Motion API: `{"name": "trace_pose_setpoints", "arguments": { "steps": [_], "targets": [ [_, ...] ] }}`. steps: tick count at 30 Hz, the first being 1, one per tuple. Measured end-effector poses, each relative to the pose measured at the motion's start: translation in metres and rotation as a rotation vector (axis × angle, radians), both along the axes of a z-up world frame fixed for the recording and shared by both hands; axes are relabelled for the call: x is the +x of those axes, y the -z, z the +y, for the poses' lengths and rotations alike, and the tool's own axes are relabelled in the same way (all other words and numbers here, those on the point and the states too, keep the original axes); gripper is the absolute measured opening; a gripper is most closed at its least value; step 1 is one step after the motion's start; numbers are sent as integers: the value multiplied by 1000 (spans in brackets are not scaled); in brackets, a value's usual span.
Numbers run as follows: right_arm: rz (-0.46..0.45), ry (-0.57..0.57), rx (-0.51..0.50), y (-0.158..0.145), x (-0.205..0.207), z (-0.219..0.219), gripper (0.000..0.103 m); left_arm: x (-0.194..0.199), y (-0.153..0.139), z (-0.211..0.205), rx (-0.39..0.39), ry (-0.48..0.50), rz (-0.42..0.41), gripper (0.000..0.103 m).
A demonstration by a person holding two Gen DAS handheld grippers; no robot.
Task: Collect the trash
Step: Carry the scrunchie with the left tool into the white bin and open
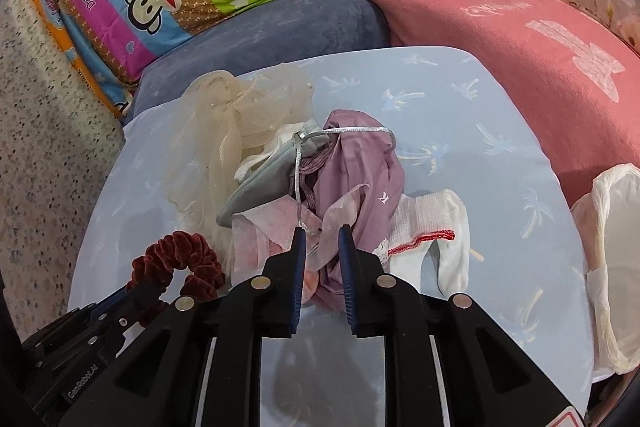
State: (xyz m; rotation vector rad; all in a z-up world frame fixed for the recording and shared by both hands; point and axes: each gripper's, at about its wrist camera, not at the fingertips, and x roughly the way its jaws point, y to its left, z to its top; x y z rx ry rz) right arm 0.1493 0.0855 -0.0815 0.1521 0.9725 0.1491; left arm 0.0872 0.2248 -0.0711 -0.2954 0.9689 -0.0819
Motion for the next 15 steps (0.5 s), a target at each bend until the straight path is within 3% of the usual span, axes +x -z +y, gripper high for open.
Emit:
{"name": "trace_pose_setpoints", "arguments": {
  "steps": [8,15],
  "targets": [
    [48,7,18,21,-4,-7,6,0,-1,-2,7,3,1,14],
    [-2,5,42,-2,-33,-21,5,-9,-13,-16,9,23,-21,14]
  ]
}}
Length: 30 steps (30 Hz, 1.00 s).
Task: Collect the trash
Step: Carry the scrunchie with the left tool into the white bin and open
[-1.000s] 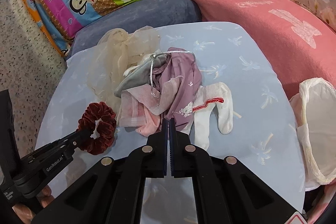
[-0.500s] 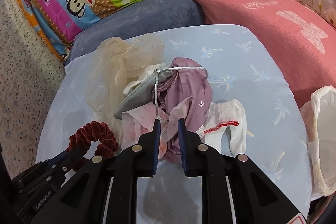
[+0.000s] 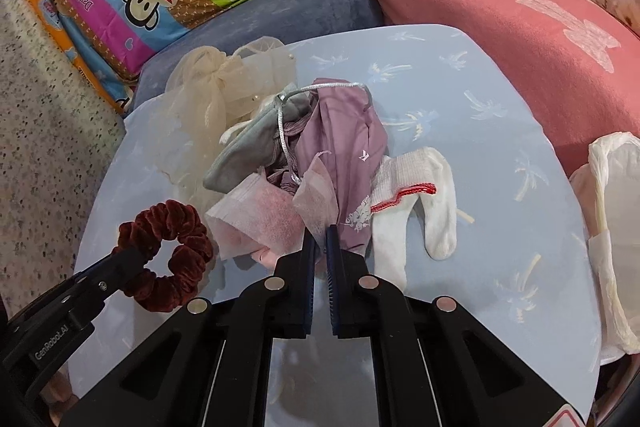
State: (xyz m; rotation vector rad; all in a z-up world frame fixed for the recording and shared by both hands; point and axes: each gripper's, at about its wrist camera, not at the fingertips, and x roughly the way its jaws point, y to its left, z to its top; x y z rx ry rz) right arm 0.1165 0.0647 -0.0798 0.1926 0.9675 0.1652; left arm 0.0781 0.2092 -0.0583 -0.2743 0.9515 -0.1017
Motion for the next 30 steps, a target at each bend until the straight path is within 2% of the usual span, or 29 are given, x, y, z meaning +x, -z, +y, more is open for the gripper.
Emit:
{"name": "trace_pose_setpoints", "arguments": {
  "steps": [14,24,30],
  "targets": [
    [-184,83,35,-86,-51,-71,5,-13,-48,-60,7,118,-104,14],
    [-284,231,17,-129,-81,-158,5,-10,-77,-140,9,278,-163,14],
    [-317,316,-4,-143,-93,-212,5,-3,-87,-188,-2,374,-175,14]
  ]
}}
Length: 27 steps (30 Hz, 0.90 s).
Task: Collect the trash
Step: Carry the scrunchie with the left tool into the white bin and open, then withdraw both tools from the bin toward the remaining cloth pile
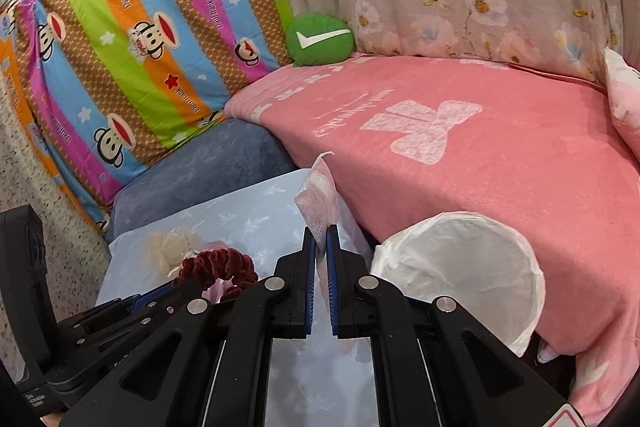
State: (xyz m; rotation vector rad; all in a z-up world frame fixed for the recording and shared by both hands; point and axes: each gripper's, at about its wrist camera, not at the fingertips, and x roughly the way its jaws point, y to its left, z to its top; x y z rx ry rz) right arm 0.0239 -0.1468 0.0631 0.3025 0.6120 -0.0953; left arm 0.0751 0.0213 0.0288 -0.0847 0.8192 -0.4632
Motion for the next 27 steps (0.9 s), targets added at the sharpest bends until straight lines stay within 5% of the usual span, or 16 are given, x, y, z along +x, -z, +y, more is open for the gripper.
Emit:
{"name": "trace_pose_setpoints", "arguments": {
  "steps": [20,21,25,27],
  "targets": [
    [27,156,13,13,-4,-92,8,7,1,-110,7,233,24,18],
    [27,159,13,13,-4,-92,10,8,3,-112,11,232,25,19],
    [20,170,15,12,-6,-96,24,9,6,-116,40,213,5,57],
    [18,171,16,13,-7,-96,25,9,6,-114,39,205,-2,58]
  ]
}}
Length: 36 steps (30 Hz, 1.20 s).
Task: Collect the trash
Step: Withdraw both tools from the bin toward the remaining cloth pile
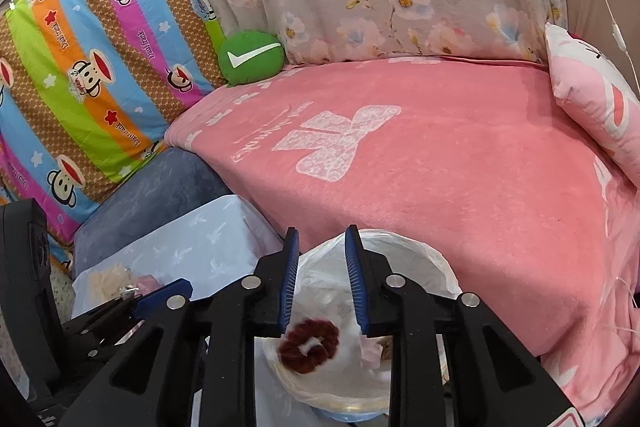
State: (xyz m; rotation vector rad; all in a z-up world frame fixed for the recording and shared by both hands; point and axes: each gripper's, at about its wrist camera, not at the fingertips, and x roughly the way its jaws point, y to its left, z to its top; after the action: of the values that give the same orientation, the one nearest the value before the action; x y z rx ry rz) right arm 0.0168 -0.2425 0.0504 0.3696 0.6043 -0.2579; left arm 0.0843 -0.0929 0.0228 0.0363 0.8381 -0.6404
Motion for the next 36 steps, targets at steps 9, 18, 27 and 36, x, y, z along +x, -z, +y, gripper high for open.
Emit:
{"name": "trace_pose_setpoints", "arguments": {
  "steps": [9,18,27,36],
  "targets": [
    [19,-3,17,8,-4,6,26,4,5,18,1,-66,9,58],
    [39,-48,23,19,-6,32,33,3,9,51,-15,-141,22,58],
    [60,-117,15,26,-2,72,38,4,14,95,-27,-230,31,60],
    [99,-205,-8,38,8,125,41,8,27,152,-27,-351,48,74]
  ]
}}
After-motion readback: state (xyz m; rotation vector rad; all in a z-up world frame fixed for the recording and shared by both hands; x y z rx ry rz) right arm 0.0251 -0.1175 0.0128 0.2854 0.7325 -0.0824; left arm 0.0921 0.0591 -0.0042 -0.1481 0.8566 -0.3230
